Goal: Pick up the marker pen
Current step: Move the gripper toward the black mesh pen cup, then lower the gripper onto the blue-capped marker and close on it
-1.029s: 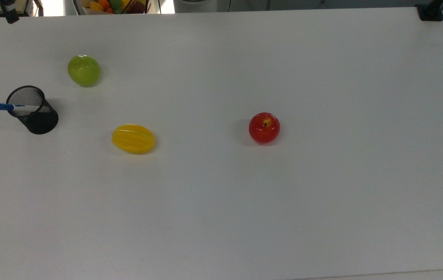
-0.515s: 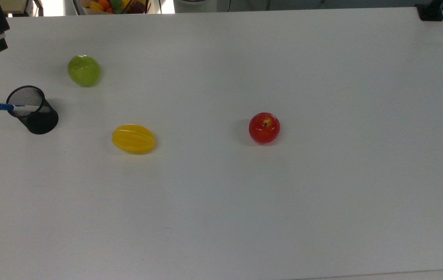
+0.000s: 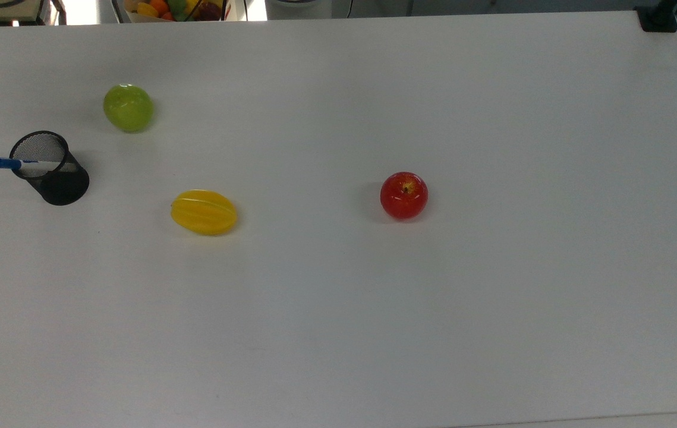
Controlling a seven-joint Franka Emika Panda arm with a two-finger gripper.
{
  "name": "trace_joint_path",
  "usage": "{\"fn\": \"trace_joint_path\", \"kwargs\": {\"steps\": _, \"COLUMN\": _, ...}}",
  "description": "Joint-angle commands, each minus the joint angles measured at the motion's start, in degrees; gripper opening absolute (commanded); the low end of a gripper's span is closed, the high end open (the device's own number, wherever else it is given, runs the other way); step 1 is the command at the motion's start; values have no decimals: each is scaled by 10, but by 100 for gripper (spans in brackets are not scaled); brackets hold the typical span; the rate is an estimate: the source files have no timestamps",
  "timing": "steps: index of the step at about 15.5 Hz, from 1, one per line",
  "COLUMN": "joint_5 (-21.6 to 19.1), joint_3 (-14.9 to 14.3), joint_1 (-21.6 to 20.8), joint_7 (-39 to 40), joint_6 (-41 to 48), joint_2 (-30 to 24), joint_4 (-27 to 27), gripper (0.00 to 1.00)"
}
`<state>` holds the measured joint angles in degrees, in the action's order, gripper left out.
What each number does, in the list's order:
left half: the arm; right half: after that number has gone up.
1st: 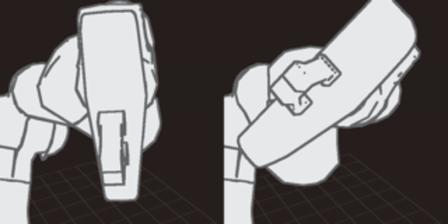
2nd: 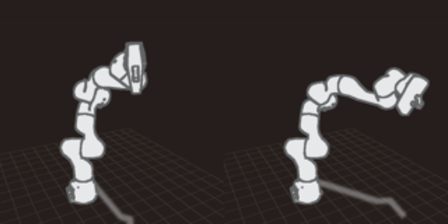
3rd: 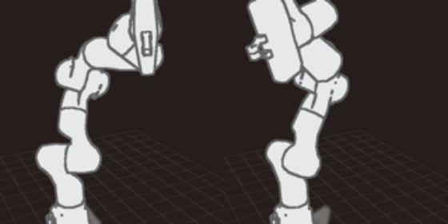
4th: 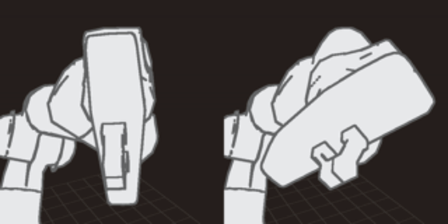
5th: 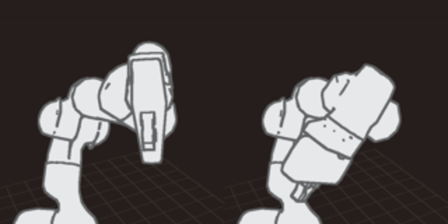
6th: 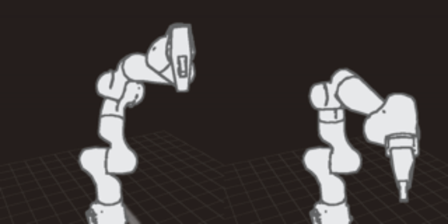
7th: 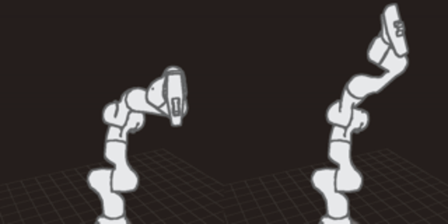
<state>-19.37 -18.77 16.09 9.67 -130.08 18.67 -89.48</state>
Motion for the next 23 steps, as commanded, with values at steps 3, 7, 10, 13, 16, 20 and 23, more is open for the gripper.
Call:
{"fn": "trace_joint_path", "kwargs": {"steps": 3, "joint_5": -14, "joint_3": -1, "joint_1": -3, "joint_7": 9, "joint_6": -28, "joint_2": 23, "joint_4": -4, "gripper": 88}}
{"fn": "trace_joint_path", "kwargs": {"steps": 7, "joint_5": -14, "joint_3": 2, "joint_1": -6, "joint_7": 7, "joint_6": -50, "joint_2": 50, "joint_4": -4, "gripper": 83}}
{"fn": "trace_joint_path", "kwargs": {"steps": 10, "joint_5": -14, "joint_3": 4, "joint_1": -8, "joint_7": 7, "joint_6": -85, "joint_2": 61, "joint_4": -15, "gripper": 81}}
{"fn": "trace_joint_path", "kwargs": {"steps": 13, "joint_5": -13, "joint_3": 4, "joint_1": -9, "joint_7": 16, "joint_6": -98, "joint_2": 73, "joint_4": -13, "gripper": 75}}
{"fn": "trace_joint_path", "kwargs": {"steps": 16, "joint_5": -13, "joint_3": 5, "joint_1": -10, "joint_7": 20, "joint_6": -98, "joint_2": 74, "joint_4": -12, "gripper": 71}}
{"fn": "trace_joint_path", "kwargs": {"steps": 20, "joint_5": -14, "joint_3": 7, "joint_1": -14, "joint_7": 19, "joint_6": -98, "joint_2": 78, "joint_4": -11, "gripper": 68}}
{"fn": "trace_joint_path", "kwargs": {"steps": 23, "joint_5": -14, "joint_3": 8, "joint_1": -18, "joint_7": 16, "joint_6": -112, "joint_2": 85, "joint_4": -11, "gripper": 61}}
